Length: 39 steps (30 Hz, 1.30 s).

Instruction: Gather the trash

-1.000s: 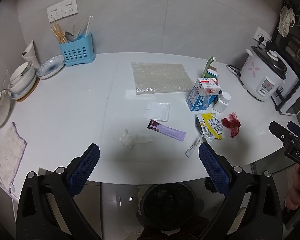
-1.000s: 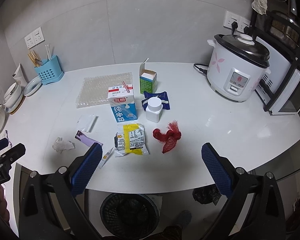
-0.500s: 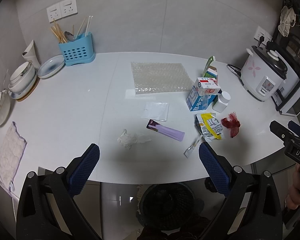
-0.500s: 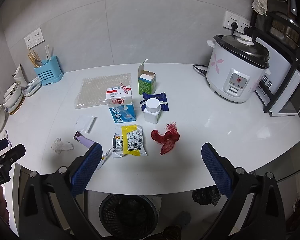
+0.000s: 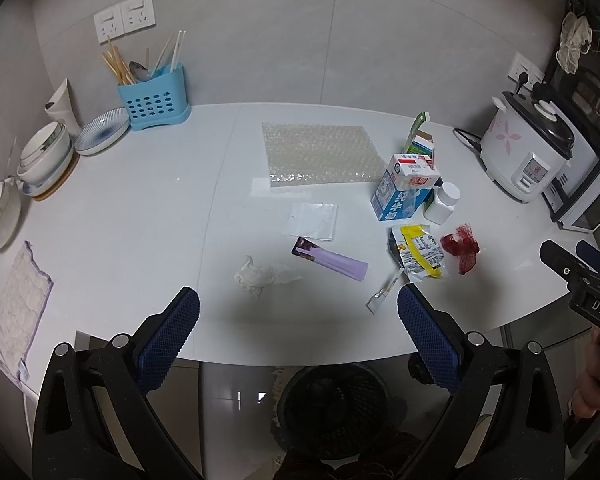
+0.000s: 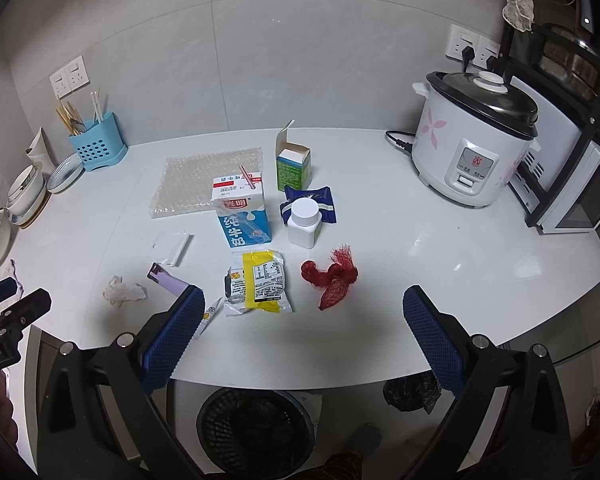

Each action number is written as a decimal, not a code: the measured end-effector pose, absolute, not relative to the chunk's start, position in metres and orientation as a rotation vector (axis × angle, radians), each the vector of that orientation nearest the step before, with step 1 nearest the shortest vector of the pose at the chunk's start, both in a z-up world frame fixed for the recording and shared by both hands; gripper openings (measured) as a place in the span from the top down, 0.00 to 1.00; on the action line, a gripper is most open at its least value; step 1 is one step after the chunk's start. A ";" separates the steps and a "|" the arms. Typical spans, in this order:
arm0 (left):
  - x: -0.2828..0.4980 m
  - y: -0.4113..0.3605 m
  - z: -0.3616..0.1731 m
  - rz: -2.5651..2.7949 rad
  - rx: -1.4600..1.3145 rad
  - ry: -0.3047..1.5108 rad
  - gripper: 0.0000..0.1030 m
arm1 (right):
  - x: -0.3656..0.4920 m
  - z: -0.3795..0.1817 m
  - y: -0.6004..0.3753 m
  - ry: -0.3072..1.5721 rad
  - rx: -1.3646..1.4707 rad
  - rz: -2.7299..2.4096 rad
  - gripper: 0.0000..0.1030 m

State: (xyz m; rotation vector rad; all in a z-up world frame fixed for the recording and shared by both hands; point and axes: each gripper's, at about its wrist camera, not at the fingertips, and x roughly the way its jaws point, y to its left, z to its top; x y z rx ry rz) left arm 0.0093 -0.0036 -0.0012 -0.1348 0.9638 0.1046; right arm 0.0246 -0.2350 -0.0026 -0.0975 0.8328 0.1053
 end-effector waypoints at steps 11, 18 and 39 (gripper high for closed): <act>0.010 -0.003 -0.004 0.112 -0.140 0.975 0.06 | 0.026 -0.001 -0.235 0.830 -0.103 0.108 0.07; 0.014 -0.002 -0.006 0.113 -0.138 0.983 0.06 | 0.028 0.000 -0.235 0.832 -0.102 0.109 0.07; 0.054 0.047 -0.072 0.195 -0.190 1.083 0.07 | 0.113 -0.036 -0.232 0.857 -0.142 0.121 0.07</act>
